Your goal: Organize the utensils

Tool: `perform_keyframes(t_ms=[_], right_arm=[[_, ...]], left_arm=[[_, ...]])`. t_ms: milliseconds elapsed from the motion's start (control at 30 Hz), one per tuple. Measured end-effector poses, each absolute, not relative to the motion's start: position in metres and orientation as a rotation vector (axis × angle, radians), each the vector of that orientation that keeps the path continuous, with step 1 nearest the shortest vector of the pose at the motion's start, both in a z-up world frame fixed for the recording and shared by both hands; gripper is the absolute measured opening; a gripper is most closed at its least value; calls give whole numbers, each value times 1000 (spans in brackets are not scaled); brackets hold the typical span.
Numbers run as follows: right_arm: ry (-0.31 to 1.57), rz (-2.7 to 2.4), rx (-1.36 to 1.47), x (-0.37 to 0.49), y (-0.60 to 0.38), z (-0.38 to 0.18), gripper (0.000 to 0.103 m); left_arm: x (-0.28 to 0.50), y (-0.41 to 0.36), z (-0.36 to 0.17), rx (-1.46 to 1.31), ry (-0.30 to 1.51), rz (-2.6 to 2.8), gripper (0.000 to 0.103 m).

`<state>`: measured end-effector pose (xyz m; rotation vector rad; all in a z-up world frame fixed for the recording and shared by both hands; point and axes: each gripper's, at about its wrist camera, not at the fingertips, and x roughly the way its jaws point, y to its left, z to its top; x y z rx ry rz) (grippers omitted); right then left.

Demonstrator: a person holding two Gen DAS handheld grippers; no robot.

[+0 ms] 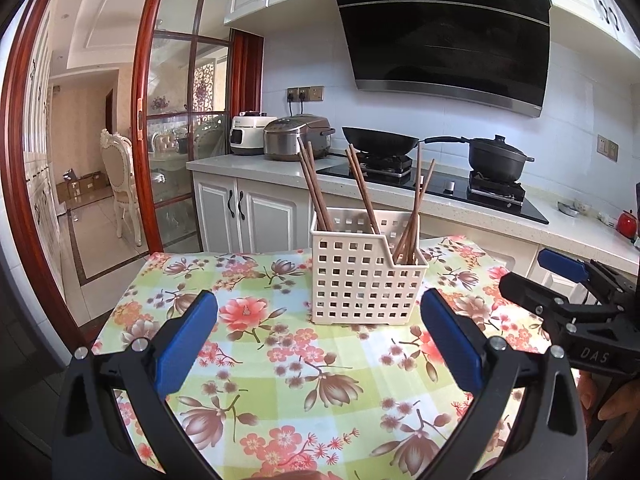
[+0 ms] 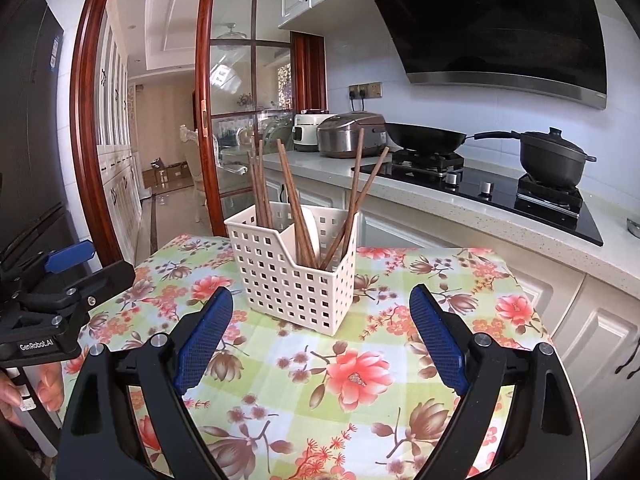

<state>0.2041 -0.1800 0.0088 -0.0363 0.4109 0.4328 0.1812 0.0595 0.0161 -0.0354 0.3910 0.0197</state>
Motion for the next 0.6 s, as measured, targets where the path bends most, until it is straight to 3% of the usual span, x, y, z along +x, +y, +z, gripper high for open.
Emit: perform_keyframes(t_ms=[600], right_arm=[[396,428,-40,196,-181,21,85]], left_arm=[[174,56,28,-34,361,25,98]])
